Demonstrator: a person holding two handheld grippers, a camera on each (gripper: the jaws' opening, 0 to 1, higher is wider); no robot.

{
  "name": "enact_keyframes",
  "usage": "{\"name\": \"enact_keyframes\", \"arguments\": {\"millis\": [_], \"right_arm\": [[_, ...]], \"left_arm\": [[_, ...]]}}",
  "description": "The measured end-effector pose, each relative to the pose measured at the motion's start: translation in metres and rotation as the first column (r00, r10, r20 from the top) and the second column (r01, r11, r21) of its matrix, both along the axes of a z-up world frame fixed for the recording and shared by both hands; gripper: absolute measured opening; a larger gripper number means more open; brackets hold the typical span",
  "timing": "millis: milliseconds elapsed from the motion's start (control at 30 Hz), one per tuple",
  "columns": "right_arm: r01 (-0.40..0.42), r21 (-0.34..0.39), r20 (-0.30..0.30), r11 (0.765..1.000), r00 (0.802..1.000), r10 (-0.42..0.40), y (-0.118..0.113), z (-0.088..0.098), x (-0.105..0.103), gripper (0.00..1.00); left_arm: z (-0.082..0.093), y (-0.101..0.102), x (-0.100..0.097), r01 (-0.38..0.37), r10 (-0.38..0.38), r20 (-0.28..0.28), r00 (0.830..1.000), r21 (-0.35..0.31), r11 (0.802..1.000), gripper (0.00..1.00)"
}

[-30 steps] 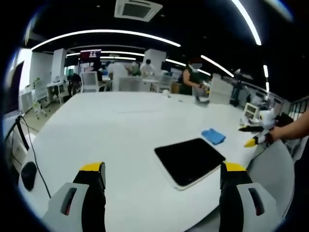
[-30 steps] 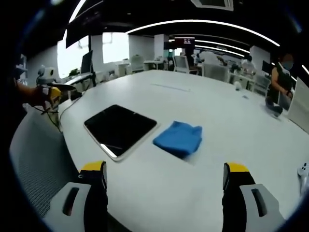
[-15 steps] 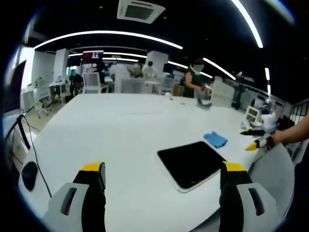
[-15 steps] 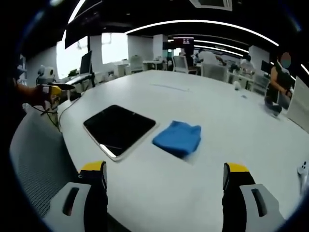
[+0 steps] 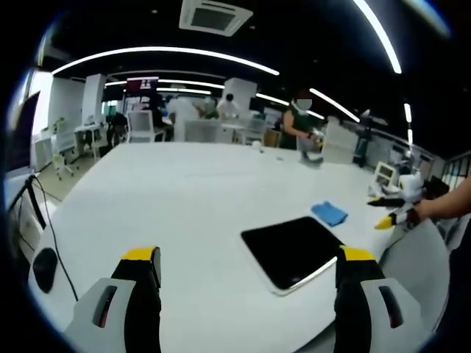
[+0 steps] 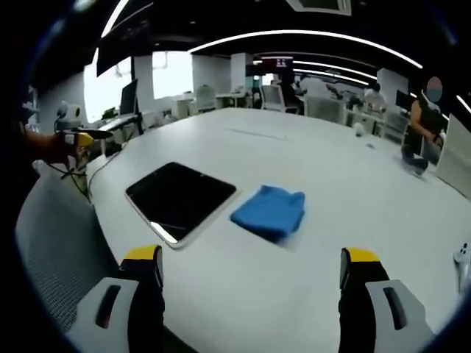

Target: Wipe the mirror surface with the cleaning cloth until all visible marks leave the cleaned area.

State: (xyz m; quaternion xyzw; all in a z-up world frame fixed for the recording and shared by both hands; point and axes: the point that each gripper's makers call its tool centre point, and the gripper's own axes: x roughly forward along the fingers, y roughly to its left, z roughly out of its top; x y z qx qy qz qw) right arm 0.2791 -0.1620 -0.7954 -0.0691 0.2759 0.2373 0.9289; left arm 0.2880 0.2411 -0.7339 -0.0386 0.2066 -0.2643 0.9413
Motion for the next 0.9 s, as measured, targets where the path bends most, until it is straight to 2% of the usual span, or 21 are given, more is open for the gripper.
{"name": "enact_keyframes", "arguments": {"millis": [400, 800, 900], "right_arm": [[0.009, -0.005, -0.023, 1.000, 1.000, -0.010, -0.003, -0.005, -0.002, 1.00], [0.001, -0.007, -0.023, 1.000, 1.000, -0.001, 0.001, -0.005, -0.004, 1.00], [0.024, 0.003, -0.013, 1.000, 1.000, -0.024, -0.003, -0.003, -0.002, 1.00]], "left_arm": [[0.003, 0.000, -0.003, 0.003, -0.003, 0.005, 1.000, 0.006, 1.000, 0.99], [0.011, 0.004, -0.004, 0.001, -0.001, 0.014, 1.000, 0.016, 1.000, 0.99], [0.009, 0.006, -0.004, 0.003, -0.003, 0.007, 1.000, 0.025, 1.000, 0.99]]}}
